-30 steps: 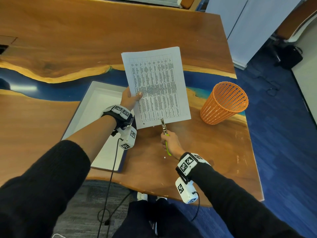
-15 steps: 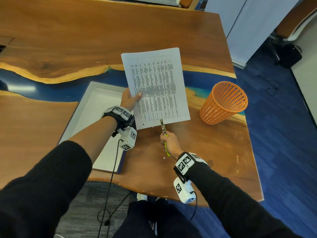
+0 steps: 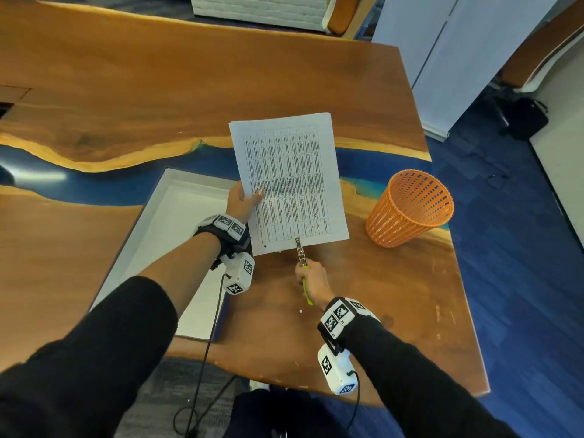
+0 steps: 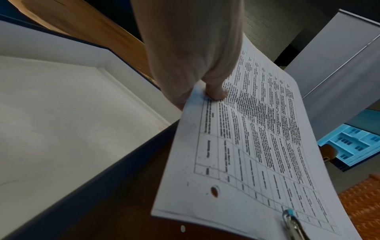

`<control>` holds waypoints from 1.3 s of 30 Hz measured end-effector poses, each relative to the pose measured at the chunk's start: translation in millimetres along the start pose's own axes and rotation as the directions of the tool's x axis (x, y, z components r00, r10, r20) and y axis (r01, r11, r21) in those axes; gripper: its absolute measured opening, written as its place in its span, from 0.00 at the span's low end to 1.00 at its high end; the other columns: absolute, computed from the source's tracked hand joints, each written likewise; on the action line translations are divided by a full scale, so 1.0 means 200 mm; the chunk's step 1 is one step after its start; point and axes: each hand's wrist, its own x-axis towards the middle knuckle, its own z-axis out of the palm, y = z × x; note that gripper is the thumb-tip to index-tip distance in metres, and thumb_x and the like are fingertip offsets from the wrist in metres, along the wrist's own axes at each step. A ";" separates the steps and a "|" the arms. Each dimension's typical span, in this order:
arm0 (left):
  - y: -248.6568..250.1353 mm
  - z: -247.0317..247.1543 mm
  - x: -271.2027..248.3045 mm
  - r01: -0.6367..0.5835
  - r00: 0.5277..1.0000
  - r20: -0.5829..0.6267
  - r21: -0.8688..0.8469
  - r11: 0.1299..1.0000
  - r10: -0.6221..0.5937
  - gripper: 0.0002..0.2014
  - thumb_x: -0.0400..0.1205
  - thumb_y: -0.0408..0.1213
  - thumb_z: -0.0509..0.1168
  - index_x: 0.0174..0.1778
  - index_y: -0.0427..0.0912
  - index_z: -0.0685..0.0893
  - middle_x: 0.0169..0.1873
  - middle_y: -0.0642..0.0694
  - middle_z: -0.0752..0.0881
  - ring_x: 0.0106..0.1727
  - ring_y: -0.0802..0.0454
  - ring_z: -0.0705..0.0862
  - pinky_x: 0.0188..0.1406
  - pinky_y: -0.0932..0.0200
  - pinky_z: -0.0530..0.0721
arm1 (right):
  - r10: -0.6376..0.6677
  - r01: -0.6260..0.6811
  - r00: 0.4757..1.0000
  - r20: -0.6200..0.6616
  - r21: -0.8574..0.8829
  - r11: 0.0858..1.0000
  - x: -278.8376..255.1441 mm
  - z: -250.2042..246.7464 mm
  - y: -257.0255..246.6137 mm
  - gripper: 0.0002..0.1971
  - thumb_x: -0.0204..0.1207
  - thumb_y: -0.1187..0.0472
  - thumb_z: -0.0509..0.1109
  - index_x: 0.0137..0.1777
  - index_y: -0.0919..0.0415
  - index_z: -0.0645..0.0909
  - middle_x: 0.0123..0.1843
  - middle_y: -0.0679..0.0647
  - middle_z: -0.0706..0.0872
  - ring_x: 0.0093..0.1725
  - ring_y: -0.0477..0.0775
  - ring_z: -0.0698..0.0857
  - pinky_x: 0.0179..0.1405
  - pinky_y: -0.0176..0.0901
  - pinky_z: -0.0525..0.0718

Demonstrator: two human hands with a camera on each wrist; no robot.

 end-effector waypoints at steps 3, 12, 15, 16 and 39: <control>-0.01 0.00 0.01 -0.001 1.000 -0.001 0.001 1.000 0.001 0.19 0.81 0.27 0.65 0.69 0.32 0.75 0.66 0.34 0.82 0.67 0.37 0.81 0.66 0.37 0.79 | -0.003 0.003 1.000 -0.010 -0.005 1.000 0.00 0.00 -0.01 0.06 0.45 0.64 0.60 0.17 0.53 0.66 0.18 0.43 0.65 0.25 0.52 0.62 0.25 0.39 0.58; -0.03 0.00 0.03 0.011 1.000 -0.006 0.011 1.000 -0.011 0.19 0.82 0.28 0.65 0.69 0.32 0.75 0.66 0.35 0.82 0.65 0.39 0.82 0.63 0.42 0.81 | -0.009 0.009 1.000 -0.012 -0.002 1.000 0.02 -0.01 -0.02 0.06 0.46 0.64 0.60 0.20 0.54 0.66 0.21 0.49 0.67 0.24 0.52 0.64 0.25 0.38 0.60; -0.03 0.00 0.03 0.008 1.000 -0.010 0.015 1.000 -0.008 0.18 0.82 0.27 0.65 0.69 0.32 0.76 0.65 0.34 0.82 0.65 0.40 0.82 0.64 0.41 0.81 | -0.014 0.014 1.000 0.002 -0.030 0.999 0.03 -0.01 -0.01 0.05 0.48 0.62 0.60 0.22 0.54 0.67 0.22 0.48 0.68 0.25 0.52 0.66 0.27 0.39 0.62; -0.03 -0.01 0.04 0.006 1.000 -0.015 0.013 1.000 -0.005 0.18 0.82 0.27 0.64 0.69 0.32 0.76 0.65 0.34 0.82 0.64 0.40 0.82 0.64 0.41 0.81 | -0.024 0.024 1.000 0.005 -0.040 0.999 0.03 -0.02 -0.02 0.04 0.50 0.61 0.61 0.24 0.53 0.68 0.23 0.48 0.69 0.26 0.53 0.67 0.28 0.41 0.64; 0.00 -0.03 0.03 -0.014 1.000 -0.020 0.035 0.999 0.015 0.19 0.82 0.28 0.64 0.70 0.33 0.75 0.67 0.34 0.81 0.66 0.36 0.82 0.64 0.37 0.81 | -0.226 0.225 0.974 0.015 0.039 0.974 -0.03 -0.06 0.01 0.40 0.62 0.71 0.65 0.69 0.31 0.68 0.40 0.57 0.77 0.36 0.51 0.75 0.37 0.40 0.78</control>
